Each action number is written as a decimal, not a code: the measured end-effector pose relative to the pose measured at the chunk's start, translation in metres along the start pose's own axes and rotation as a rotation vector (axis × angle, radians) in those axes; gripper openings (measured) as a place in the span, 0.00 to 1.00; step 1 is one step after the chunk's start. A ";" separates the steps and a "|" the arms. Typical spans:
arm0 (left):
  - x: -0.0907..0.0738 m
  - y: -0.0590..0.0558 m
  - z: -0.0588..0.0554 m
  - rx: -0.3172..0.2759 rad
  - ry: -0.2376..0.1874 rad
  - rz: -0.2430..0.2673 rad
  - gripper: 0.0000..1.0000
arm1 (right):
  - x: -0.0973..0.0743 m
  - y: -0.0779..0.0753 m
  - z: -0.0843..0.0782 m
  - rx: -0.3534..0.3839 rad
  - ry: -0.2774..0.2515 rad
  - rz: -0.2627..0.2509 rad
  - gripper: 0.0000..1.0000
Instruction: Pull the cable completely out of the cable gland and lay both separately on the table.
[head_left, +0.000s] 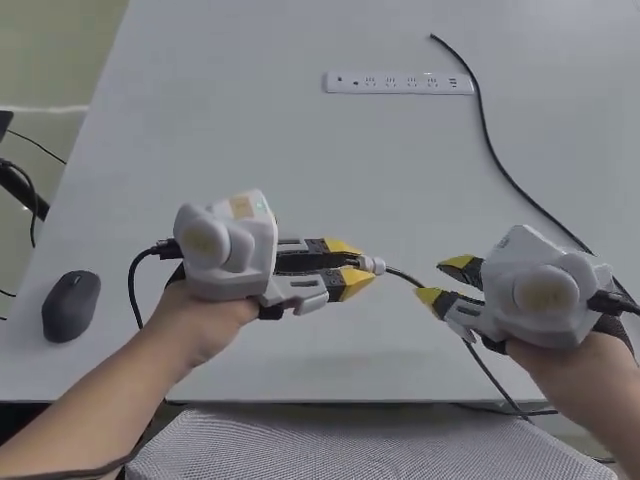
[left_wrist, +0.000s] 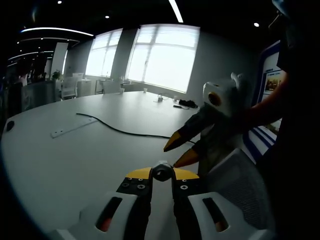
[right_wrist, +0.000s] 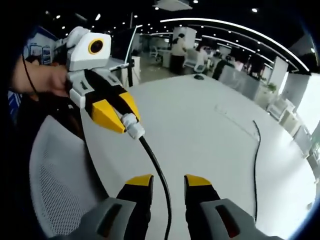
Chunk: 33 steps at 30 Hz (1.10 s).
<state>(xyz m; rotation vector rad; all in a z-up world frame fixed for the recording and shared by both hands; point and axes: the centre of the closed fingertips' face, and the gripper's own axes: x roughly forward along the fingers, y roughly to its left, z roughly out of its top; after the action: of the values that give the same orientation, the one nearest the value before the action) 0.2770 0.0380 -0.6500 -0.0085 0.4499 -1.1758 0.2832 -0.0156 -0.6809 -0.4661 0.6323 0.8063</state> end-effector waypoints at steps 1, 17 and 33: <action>0.000 0.000 0.000 0.000 0.000 -0.001 0.15 | 0.000 0.001 0.004 -0.022 -0.005 0.002 0.22; 0.001 -0.002 0.002 -0.003 -0.001 -0.009 0.15 | 0.009 0.021 0.030 -0.251 -0.040 0.045 0.12; 0.003 -0.005 0.001 -0.013 0.002 -0.017 0.15 | 0.015 0.029 0.032 -0.329 -0.058 0.072 0.01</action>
<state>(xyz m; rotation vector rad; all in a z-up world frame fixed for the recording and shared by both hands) 0.2741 0.0331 -0.6492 -0.0223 0.4600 -1.1894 0.2791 0.0287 -0.6719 -0.7199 0.4652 0.9943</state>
